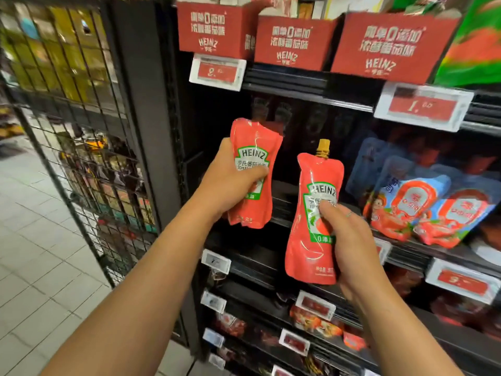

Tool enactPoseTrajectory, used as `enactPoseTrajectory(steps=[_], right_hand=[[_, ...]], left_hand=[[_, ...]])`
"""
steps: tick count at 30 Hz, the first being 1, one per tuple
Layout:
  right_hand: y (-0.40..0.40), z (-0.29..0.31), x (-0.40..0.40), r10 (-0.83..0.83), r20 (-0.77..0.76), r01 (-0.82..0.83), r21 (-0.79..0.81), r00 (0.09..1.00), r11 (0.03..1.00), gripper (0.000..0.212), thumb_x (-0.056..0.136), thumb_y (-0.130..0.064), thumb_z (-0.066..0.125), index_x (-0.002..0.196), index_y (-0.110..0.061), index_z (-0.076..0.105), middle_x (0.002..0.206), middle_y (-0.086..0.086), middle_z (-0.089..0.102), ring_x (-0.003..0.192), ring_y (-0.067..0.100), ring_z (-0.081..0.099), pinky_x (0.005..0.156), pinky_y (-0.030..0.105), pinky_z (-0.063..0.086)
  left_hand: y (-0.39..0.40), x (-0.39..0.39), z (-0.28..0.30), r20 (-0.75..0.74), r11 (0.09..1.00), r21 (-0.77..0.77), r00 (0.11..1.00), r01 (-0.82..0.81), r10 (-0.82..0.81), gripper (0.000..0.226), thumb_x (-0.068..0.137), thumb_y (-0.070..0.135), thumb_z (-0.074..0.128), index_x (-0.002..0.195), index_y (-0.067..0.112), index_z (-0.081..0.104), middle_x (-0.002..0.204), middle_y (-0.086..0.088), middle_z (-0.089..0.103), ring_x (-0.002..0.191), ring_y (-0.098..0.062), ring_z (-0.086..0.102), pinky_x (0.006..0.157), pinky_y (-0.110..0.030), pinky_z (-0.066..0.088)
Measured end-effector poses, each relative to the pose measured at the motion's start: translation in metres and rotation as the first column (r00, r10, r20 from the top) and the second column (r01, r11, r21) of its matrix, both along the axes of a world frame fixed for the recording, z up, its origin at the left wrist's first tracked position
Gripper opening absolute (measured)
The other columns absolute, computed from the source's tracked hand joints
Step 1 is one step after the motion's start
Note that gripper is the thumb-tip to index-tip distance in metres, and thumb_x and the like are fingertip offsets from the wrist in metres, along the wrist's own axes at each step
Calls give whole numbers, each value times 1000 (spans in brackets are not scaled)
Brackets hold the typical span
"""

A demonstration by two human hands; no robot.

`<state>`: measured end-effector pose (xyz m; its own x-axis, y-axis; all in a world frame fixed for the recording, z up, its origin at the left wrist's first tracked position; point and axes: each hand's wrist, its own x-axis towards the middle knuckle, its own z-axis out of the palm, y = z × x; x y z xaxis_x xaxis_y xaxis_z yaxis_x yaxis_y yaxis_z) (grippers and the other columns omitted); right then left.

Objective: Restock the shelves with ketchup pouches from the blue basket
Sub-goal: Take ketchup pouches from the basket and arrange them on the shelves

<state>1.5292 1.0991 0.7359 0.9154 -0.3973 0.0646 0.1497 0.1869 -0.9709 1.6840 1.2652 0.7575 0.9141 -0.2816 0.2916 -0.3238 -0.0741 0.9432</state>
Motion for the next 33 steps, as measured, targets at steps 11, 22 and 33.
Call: enactPoseTrajectory(steps=[11,22,33], right_hand=[[-25,24,28,-59,37,62,-87,998,994,23,95,-34,67,104,-14,73,95,11,78,82,23,76,67,36,60],[-46,28,63,-179,-67,162,-201,982,966,50,83,-52,71,108,-9,68,90,6,79,82,22,78,76,42,62],[-44,27,83,-219,-110,196,-188,969,962,37,89,-46,70,104,-13,68,83,4,79,77,20,77,64,33,59]], left_hand=[[-66,53,37,47,993,109,998,-52,47,16,60,30,66,69,19,59,79,-5,73,80,-22,72,75,-42,58],[-86,83,8,180,998,-17,981,-65,68,90,67,37,67,147,18,33,112,-4,66,89,-13,66,68,-10,49],[-93,119,2,170,982,-17,968,-186,187,78,75,33,75,135,0,37,105,-6,60,93,-25,64,75,-25,49]])
